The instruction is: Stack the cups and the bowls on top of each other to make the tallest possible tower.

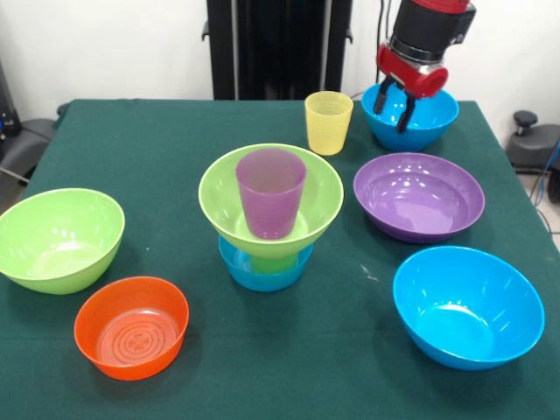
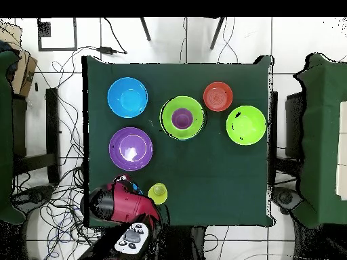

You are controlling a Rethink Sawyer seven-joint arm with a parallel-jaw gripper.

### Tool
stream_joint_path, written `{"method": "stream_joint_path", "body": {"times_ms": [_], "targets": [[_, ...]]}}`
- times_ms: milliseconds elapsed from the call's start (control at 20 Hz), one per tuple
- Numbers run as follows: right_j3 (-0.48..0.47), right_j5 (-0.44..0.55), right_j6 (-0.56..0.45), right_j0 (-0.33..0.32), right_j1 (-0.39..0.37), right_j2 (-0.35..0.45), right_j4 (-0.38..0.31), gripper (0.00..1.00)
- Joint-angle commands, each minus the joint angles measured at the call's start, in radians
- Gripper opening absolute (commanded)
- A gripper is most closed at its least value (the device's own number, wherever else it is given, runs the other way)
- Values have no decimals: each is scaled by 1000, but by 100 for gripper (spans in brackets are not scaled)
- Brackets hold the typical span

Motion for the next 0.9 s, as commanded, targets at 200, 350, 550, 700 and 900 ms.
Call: {"method": "stream_joint_path", "body": {"times_ms": [200,350,550,700,900], "targets": [[-11,-69,296,61,68,60,177,100],[-11,-115,336,68,99,77,237,100],[-9,-184,361,41,140,115,272,100],[-14,-180,378,67,164,100,310,100],[-6,-223,395,45,197,127,309,100]]}}
